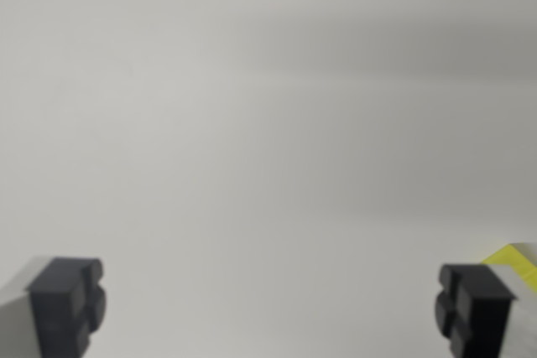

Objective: Pick yellow cube

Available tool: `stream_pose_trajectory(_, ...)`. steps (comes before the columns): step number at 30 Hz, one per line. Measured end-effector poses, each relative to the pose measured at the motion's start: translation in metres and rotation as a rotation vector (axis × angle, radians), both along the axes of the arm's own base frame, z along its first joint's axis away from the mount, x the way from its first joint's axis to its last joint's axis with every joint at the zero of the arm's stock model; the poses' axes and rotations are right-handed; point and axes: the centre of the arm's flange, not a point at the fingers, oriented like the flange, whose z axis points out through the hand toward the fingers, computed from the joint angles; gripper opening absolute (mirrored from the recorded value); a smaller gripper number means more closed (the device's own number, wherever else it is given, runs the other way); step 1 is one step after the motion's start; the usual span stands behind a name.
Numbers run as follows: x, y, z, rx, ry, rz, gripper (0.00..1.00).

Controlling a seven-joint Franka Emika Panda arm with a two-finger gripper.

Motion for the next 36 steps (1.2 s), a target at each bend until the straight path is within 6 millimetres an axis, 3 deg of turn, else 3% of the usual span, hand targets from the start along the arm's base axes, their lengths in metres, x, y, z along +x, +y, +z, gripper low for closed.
stream_pose_trajectory(9, -0.005, -0.005, -0.006, -0.001, 0.002, 0.024, 1.00)
stream_pose_trajectory(36, -0.048, -0.065, -0.073, -0.007, 0.008, 0.186, 1.00)
